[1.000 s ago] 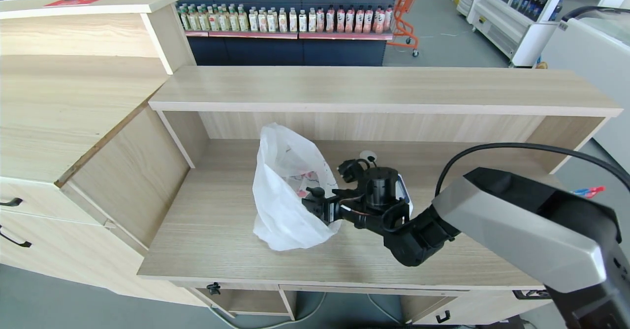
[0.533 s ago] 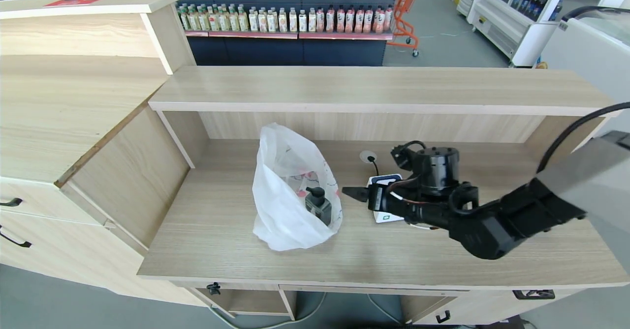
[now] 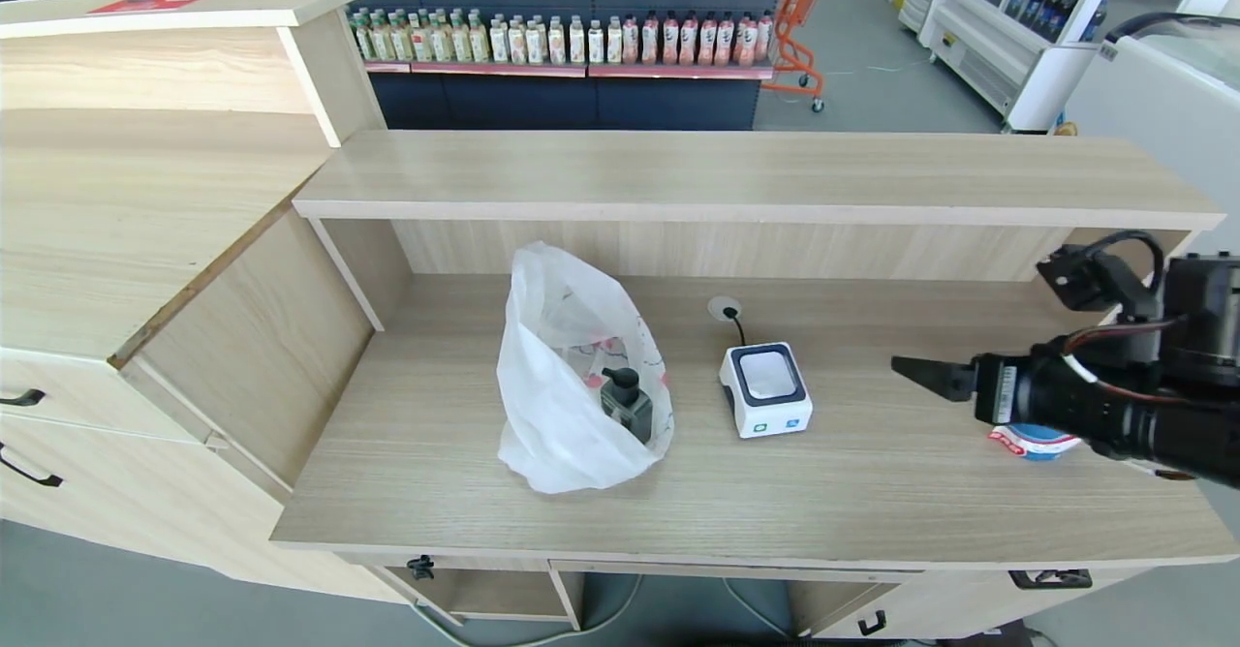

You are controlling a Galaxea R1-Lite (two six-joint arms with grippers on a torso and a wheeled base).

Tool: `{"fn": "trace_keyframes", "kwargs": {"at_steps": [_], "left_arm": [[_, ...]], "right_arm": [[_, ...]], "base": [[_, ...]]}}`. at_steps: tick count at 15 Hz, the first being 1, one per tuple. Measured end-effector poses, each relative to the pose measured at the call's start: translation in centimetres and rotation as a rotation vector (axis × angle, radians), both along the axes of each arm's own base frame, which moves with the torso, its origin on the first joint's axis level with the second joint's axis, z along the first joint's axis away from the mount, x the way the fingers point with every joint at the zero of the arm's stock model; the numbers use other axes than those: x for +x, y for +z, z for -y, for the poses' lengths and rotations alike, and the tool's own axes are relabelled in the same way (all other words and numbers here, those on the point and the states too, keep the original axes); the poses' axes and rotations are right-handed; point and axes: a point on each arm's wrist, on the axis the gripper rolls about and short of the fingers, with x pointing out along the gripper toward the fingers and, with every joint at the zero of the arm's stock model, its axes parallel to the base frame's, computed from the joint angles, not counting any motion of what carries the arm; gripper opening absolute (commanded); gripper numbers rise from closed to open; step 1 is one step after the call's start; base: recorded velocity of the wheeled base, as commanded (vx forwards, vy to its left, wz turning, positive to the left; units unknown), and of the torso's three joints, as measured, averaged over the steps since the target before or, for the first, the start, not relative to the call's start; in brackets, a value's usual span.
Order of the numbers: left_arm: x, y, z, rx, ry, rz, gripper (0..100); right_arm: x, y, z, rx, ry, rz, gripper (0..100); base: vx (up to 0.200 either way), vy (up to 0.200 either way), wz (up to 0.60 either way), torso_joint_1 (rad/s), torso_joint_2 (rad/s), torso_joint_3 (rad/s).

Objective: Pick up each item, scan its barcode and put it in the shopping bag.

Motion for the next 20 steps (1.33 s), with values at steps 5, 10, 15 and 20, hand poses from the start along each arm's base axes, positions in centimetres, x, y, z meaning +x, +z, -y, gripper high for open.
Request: {"fn": "trace_keyframes", "kwargs": {"at_steps": [5,10,15,20], "left_arm": [[0.0,0.0,0.0,-0.001,0.0,0.0,100],[0.0,0.0,0.0,-0.004,-0.001,0.0,100],[0.0,0.0,0.0,0.0,0.0,-0.001,100],[0.0,0.0,0.0,0.003,0.001,0.0,100]], "right_arm": [[-3.5,0.6,1.7,-0.001,-0.086,-0.011,100],[-3.8,0.6,2.8,0.08,-0.205,-0.067,100],[-4.1,0.7,3.2,0.147,-0.269,-0.109,100],[-3.9,0.6,3.4,0.175,-0.29,-0.119,100]], "base": [[0.0,0.0,0.0,0.0,0.0,0.0],[0.0,-0.2,0.0,0.004,0.0,0.005],[0.0,-0.2,0.0,0.001,0.0,0.001],[0.0,-0.2,0.0,0.002,0.0,0.001]]}}
